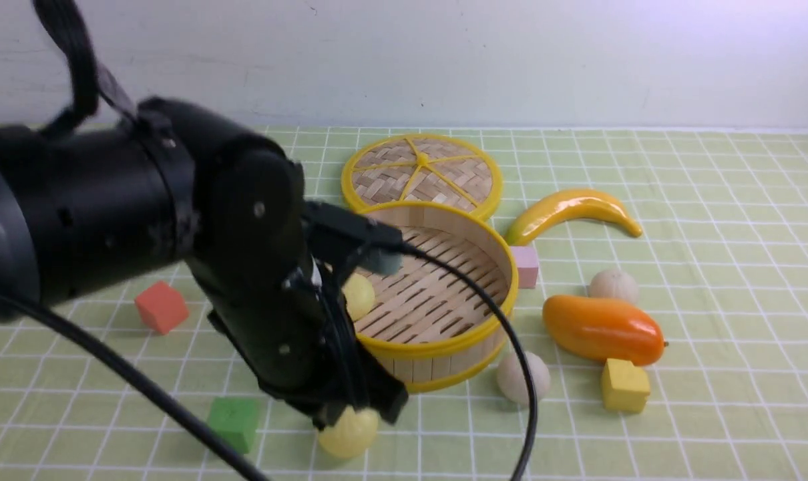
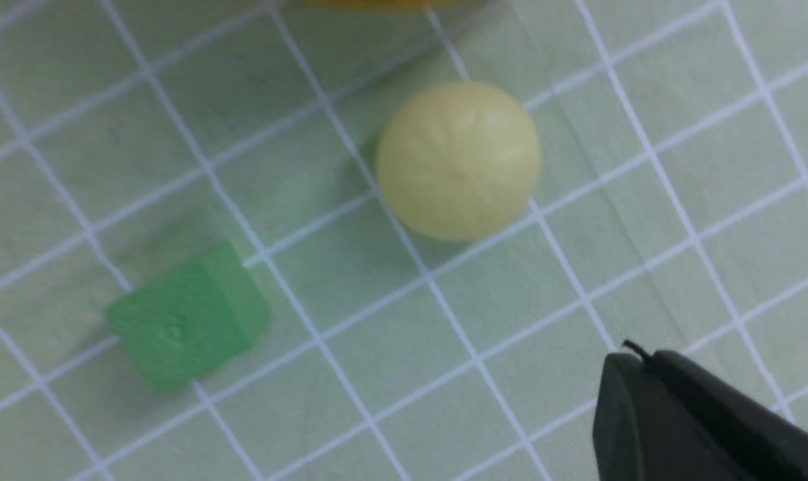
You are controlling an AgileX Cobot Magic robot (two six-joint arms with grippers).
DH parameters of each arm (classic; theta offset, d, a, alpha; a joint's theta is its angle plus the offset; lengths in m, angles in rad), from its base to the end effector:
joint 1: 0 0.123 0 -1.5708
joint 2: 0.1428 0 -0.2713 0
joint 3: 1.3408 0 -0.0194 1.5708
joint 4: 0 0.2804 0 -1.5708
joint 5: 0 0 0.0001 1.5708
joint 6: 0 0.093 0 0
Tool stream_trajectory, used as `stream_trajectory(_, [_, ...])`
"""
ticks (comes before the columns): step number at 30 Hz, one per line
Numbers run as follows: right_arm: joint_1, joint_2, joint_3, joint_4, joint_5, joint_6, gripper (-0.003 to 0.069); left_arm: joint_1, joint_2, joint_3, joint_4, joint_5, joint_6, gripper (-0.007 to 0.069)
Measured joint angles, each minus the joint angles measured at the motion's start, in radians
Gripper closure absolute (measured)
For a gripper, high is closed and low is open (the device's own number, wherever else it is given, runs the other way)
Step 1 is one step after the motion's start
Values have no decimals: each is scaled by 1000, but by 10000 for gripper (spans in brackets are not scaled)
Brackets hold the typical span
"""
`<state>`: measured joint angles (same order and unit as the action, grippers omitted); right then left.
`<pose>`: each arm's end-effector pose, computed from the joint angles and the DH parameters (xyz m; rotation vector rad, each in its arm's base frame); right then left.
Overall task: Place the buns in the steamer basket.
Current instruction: Use the left arm to grab a steamed stuffed bun
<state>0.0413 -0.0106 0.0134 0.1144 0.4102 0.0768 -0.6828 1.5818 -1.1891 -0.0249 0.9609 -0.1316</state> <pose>0.0966 0.0082 0.1721 0.1022 1.8958 0.1950 0.2646 -0.2176 0.2365 0.7640 2.7602 -0.2037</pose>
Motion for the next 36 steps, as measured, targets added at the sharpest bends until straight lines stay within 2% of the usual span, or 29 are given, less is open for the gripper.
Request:
stream_trajectory(4, [0, 0, 0, 0, 0, 0, 420, -6, 32, 25, -1, -50, -1, 603])
stream_trajectory(5, [0, 0, 0, 0, 0, 0, 420, -4, 49, 25, 0, -85, -1, 544])
stream_trajectory(7, [0, 0, 0, 0, 0, 0, 420, -4, 59, 25, 4, -102, -1, 510])
stream_trajectory(8, [0, 0, 0, 0, 0, 0, 420, -4, 77, 25, 6, -127, -1, 452])
stream_trajectory(10, [0, 0, 0, 0, 0, 0, 420, -4, 104, 25, 15, -157, -1, 387])
stream_trajectory(14, [0, 0, 0, 0, 0, 0, 420, -4, 145, 25, 94, -208, -26, 328])
stream_trajectory(20, [0, 0, 0, 0, 0, 0, 420, -3, 154, 25, 157, -229, -90, 349])
stream_trajectory(27, [0, 0, 0, 0, 0, 0, 420, 9, 154, 25, 148, -232, -73, 370])
stream_trajectory(32, [0, 0, 0, 0, 0, 0, 420, 65, 154, 25, 25, -232, 18, 370])
stream_trajectory(36, [0, 0, 0, 0, 0, 0, 420, 67, 154, 25, -42, -232, 85, 370])
